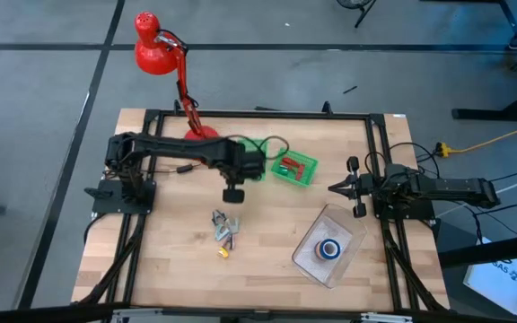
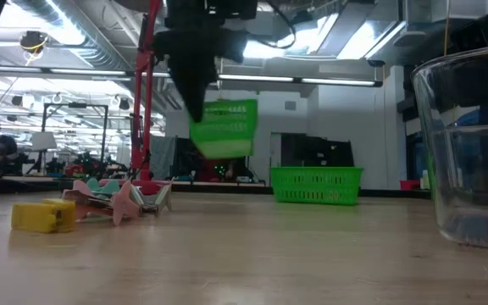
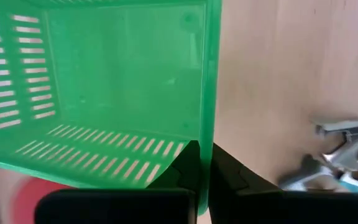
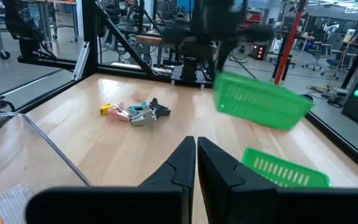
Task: Pick and place Stapler, Stapler remover, tape
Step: Move the top green bin to the center of the table
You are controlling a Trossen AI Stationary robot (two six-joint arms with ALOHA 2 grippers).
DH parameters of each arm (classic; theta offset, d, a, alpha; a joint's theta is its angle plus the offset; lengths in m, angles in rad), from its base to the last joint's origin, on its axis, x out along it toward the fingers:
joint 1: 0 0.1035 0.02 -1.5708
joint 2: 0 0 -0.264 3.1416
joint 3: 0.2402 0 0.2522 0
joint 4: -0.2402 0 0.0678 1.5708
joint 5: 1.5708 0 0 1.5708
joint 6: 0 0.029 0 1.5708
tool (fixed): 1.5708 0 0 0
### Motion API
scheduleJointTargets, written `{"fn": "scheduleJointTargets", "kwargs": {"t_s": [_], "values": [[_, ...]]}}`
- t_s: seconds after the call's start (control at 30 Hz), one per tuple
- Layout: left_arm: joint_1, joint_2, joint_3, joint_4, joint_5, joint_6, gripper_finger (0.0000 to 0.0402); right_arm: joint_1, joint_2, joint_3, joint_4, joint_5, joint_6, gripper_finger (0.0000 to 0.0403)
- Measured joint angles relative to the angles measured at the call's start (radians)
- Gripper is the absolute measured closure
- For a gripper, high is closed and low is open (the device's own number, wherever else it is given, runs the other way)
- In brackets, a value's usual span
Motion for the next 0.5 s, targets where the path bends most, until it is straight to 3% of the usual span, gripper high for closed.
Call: {"fn": "scheduleJointTargets", "kwargs": {"t_s": [0.23, 0.5], "values": [[-0.06, 0.0, -0.17, 0.094, 0.038, -0.224, 0.0395, 0.0, 0.0, 0.0, 0.0, 0.0, 0.0, 0.0382], [-0.074, 0.0, -0.333, 0.312, 0.057, -0.276, 0.0394, 0.0, 0.0, 0.0, 0.0, 0.0, 0.0, 0.0382]]}}
